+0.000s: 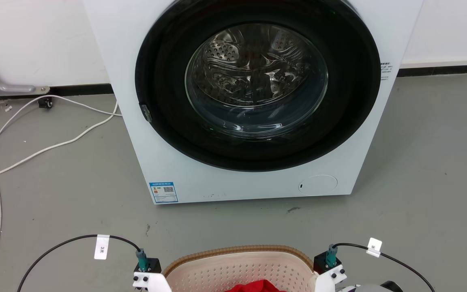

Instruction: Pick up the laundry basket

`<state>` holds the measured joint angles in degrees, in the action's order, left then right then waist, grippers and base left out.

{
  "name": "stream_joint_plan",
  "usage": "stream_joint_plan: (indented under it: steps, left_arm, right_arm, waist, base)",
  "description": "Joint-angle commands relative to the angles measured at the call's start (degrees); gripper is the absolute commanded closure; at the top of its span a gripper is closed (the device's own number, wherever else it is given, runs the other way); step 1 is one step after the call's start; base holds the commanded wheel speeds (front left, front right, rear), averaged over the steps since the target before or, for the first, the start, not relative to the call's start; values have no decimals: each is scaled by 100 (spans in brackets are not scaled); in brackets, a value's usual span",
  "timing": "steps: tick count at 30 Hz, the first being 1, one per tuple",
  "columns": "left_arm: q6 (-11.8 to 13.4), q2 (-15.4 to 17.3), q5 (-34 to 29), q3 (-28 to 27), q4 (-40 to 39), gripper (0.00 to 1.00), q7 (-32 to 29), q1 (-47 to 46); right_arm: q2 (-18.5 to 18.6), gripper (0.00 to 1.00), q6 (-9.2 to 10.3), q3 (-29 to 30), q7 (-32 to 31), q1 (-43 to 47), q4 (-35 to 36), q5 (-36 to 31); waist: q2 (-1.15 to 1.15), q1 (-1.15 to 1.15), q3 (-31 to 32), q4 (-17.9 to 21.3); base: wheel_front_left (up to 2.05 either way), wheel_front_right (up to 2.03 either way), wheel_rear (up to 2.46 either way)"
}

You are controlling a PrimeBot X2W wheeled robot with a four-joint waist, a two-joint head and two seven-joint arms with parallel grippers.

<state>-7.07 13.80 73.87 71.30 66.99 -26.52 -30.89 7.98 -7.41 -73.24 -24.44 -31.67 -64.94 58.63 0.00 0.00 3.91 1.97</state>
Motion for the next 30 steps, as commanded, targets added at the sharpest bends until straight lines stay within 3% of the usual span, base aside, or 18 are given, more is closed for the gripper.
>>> stream_joint_plan:
  steps: [1,30]
  left_arm:
    - [-72,-22,-13,26,-29,100,5,-91]
    - [-72,15,40,121,-24,100,3,-86]
  right_arm:
    - [15,100,-15,-28,6,31,4,4]
    - [-10,100,-15,-28,12,102,-8,8]
  waist:
    - [0,0,-1,2]
    - [0,0,15,-2]
  base:
    - [0,0,0]
    - [0,0,0]
